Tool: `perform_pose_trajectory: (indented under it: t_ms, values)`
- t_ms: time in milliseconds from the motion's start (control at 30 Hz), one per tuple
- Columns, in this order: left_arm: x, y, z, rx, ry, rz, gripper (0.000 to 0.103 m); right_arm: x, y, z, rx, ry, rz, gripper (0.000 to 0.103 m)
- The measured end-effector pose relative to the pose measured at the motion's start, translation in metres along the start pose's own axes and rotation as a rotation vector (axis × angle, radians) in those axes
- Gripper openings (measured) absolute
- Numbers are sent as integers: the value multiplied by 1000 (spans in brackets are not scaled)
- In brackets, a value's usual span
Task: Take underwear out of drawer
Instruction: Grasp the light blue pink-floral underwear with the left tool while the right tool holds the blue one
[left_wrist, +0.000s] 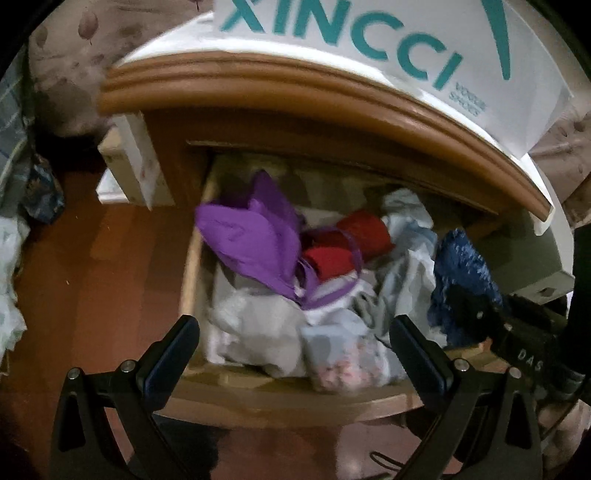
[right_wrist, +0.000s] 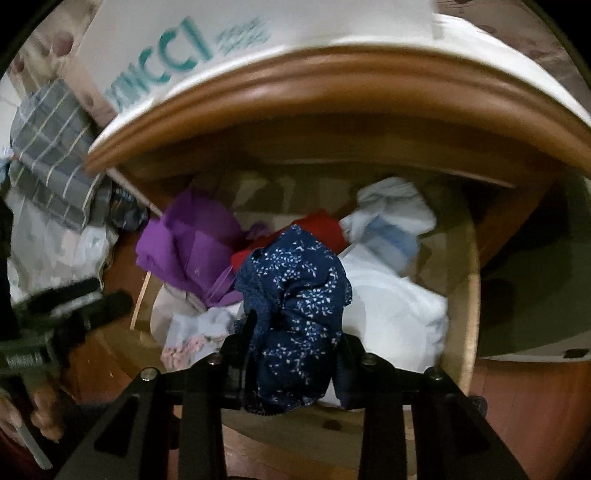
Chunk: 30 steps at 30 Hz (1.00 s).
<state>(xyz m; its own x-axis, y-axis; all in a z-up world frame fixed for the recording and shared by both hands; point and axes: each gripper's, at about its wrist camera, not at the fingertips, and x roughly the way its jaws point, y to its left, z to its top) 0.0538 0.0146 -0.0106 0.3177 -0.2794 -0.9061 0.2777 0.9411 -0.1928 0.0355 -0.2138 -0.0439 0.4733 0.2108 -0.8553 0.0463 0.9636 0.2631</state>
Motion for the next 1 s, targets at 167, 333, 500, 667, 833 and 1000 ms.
perform_pose_trajectory:
  t_ms: [167,333,500,667,833,1000]
  values:
    - [20,-6,1,-98,135,-47,102,-15,-21,4,54,-32,-9,33]
    - [36,-12,4,-178,228,-22,100,-24,-29,4,82,-46,4,33]
    - [50,-14,5,-223,292,-26,90,-30,-37,4,99,-47,26,33]
    - [49,-24,4,-233,331,-43,81,-32,-36,4,94,-39,43,33]
    - [45,-31,14,-227,331,-82,82,-32,-34,5,91,-37,59,33]
    - [67,-27,7,-257,389,-52,80,-35,-37,5,101,-43,54,33]
